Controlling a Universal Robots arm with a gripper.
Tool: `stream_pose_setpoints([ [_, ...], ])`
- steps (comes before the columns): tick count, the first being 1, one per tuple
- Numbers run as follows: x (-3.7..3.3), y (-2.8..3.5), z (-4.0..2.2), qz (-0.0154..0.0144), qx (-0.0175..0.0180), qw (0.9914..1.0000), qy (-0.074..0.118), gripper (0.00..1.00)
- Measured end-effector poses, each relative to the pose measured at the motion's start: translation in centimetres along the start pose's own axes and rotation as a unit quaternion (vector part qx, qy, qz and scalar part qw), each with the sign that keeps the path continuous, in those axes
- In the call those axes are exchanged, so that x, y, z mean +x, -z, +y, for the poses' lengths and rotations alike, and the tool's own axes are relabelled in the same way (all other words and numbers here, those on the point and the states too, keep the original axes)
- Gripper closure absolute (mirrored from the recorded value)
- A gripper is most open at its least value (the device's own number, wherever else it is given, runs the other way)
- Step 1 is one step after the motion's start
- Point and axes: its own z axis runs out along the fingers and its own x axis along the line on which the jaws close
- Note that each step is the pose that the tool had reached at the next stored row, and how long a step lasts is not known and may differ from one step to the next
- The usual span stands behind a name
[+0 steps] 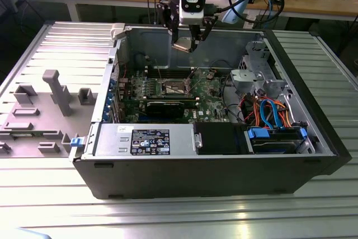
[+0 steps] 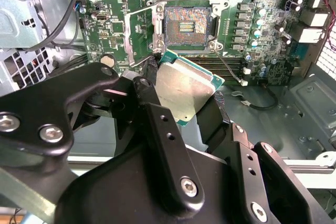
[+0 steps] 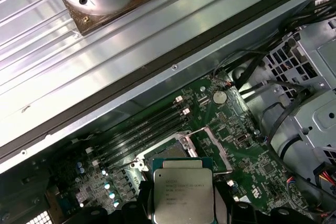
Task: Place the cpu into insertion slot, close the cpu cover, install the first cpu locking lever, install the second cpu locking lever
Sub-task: 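Place the cpu into insertion slot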
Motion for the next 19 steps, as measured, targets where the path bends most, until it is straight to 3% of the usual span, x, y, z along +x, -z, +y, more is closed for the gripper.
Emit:
stream_pose_setpoints([
  [19, 0.00, 0.00, 0.00, -0.0007, -0.0001, 0.99997, -0.008, 0.45],
])
